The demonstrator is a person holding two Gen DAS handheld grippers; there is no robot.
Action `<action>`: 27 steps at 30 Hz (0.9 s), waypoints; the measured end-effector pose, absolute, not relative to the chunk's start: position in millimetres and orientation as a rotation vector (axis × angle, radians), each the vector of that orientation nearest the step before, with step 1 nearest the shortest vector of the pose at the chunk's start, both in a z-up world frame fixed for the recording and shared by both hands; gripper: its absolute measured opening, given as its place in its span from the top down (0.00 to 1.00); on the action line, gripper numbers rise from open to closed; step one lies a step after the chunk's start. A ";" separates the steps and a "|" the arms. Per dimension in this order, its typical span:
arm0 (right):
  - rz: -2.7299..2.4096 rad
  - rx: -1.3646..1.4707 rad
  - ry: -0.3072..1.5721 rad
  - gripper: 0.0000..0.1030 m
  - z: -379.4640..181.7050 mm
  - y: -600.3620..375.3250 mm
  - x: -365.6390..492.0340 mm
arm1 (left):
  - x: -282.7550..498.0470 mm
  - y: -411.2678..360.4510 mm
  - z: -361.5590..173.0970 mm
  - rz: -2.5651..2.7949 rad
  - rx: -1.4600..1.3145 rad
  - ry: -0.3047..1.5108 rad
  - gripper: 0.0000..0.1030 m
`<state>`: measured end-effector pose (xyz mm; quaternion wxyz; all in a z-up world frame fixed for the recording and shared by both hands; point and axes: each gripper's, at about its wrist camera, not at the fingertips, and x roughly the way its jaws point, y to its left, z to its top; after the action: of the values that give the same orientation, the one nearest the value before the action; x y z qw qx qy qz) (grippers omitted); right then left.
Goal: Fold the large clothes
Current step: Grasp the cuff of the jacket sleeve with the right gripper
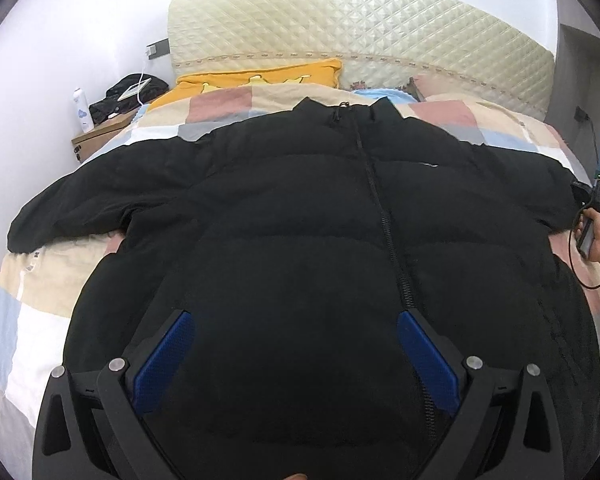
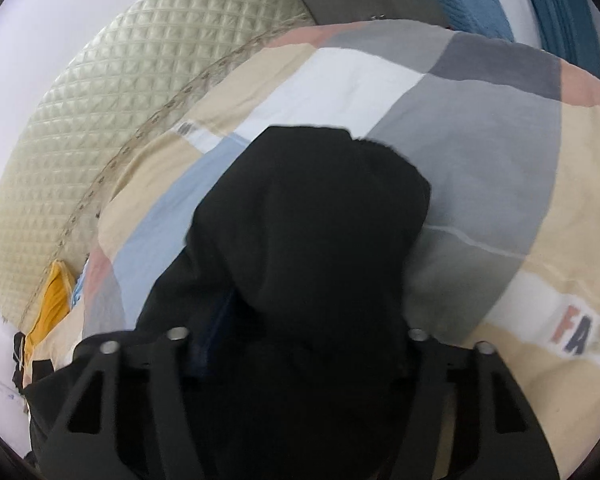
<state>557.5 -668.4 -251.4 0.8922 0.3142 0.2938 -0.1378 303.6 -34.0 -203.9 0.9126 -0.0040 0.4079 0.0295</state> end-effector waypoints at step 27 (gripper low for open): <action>-0.475 0.720 0.540 0.95 -231.5 -709.2 433.2 | 277.7 -37.3 -199.4 0.072 0.076 0.836 0.00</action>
<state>433.2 -709.2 -231.5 0.8734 0.3445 0.2583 -0.2276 277.7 -37.3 -199.4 0.9126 0.0368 0.4058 0.0351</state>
